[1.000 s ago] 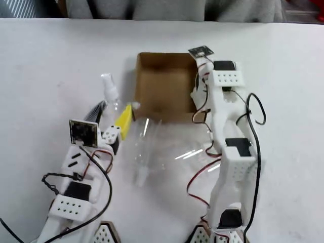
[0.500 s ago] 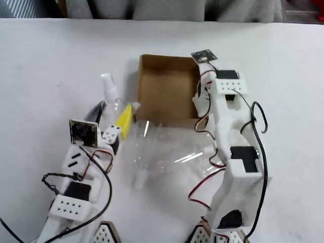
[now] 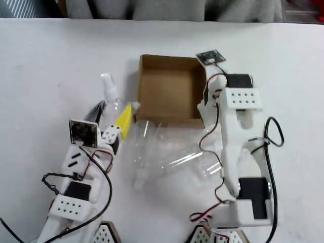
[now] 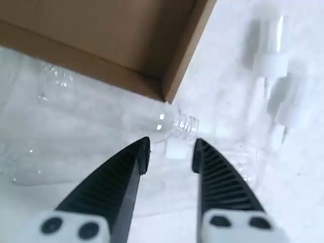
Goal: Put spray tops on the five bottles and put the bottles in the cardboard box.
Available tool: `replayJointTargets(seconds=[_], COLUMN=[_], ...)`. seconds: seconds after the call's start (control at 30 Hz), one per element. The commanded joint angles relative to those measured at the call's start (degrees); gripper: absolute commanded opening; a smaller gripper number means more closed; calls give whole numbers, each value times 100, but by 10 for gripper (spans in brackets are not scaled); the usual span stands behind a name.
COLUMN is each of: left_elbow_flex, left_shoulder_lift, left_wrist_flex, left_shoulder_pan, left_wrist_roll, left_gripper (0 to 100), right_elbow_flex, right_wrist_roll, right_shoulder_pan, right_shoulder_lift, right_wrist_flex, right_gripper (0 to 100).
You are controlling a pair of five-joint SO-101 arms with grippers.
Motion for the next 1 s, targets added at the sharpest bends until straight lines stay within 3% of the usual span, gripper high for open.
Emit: replayJointTargets(seconds=[0.0, 0.27, 0.47, 0.73, 0.97], left_elbow_flex=[-123, -1407, -2620, -4237, -4246], left_shoulder_lift=[-136, -119, -40, 2079, 3442], left_wrist_flex=[-826, -985, -316, -730, -1020], left_shoulder_pan=[-40, 48, 391, 453, 374], left_wrist_roll=[-26, -26, -26, -35, -18], left_gripper=[49, 49, 49, 49, 49], right_elbow_flex=[958, 3033, 4545, 5741, 6330], right_wrist_roll=[-70, -70, -70, -62, 246], right_shoulder_pan=[154, 760, 1385, 2009, 2026], right_shoulder_lift=[-1077, -2791, -4145, -5305, -5385], right_wrist_flex=[-84, -822, -1622, -2316, -3046], right_gripper=[58, 63, 63, 63, 64])
